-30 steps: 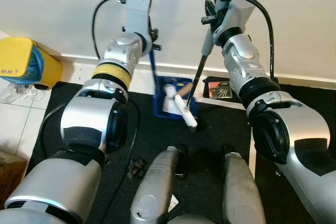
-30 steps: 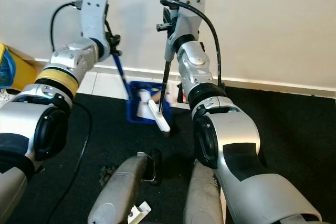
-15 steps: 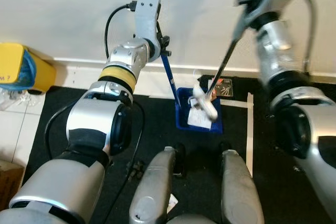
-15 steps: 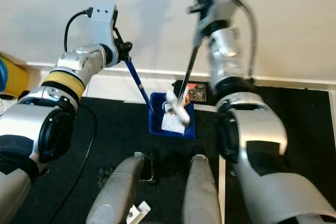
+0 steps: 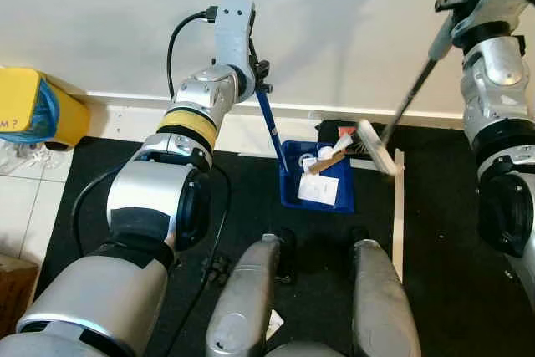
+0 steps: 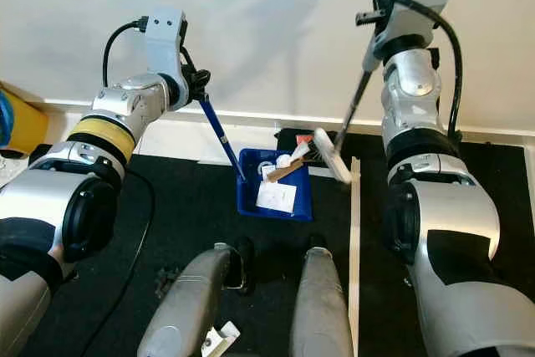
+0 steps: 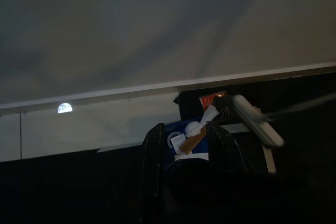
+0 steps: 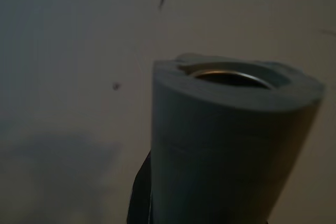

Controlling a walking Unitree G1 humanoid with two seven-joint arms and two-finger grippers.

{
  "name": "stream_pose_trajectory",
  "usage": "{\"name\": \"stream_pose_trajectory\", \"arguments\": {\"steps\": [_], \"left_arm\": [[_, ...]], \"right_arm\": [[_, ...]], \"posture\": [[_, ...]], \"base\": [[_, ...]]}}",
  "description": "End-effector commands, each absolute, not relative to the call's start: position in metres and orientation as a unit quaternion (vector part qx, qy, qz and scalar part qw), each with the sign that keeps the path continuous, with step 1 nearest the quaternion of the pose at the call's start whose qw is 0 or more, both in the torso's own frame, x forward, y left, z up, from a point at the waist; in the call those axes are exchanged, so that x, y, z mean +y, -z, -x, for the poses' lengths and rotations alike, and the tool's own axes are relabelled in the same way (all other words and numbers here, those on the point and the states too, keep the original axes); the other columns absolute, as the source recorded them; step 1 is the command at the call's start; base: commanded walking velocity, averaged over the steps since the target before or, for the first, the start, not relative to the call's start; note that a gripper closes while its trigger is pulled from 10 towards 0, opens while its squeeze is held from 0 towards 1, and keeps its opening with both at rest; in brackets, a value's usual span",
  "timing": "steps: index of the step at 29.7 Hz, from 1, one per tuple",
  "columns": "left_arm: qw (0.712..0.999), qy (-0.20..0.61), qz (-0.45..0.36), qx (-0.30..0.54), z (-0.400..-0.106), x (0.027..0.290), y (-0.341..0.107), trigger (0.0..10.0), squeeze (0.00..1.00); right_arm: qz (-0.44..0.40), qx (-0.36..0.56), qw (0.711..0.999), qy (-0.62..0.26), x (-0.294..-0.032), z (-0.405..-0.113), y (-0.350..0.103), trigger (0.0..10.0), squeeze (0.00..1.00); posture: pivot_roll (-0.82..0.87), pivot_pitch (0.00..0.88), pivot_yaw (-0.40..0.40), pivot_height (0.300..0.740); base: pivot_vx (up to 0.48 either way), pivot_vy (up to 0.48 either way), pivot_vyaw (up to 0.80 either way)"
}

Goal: Sweep floor

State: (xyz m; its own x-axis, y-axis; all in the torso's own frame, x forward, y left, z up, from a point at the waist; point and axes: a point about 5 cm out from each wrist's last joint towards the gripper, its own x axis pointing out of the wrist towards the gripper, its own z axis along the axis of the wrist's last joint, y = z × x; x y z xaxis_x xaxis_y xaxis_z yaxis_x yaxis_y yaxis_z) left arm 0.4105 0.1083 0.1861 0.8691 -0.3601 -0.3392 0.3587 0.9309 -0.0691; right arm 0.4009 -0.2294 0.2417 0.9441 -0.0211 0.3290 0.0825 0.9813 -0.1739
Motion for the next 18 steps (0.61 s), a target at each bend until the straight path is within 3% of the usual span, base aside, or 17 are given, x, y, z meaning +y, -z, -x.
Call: {"name": "stream_pose_trajectory", "arguments": {"steps": [1,8,18], "left_arm": [[0.962,0.185,0.011,0.202,-0.406,0.11,-0.17,10.0,0.0],[0.964,0.175,0.016,0.198,-0.406,0.111,-0.171,10.0,0.0],[0.978,0.15,0.051,0.135,-0.415,0.105,-0.196,10.0,0.0]], "right_arm": [[0.108,-0.159,0.981,0.041,-0.238,-0.399,-0.241,10.0,0.0],[0.136,-0.146,0.978,0.063,-0.256,-0.394,-0.239,10.0,0.0],[0.145,-0.128,0.98,0.044,-0.247,-0.395,-0.227,10.0,0.0]], "posture": [[0.09,0.314,0.112,0.74],[0.09,0.321,0.116,0.74],[0.08,0.324,0.126,0.74]], "base": [[0.0,0.0,0.0],[0.0,0.0,0.0],[0.0,0.0,0.0]]}}
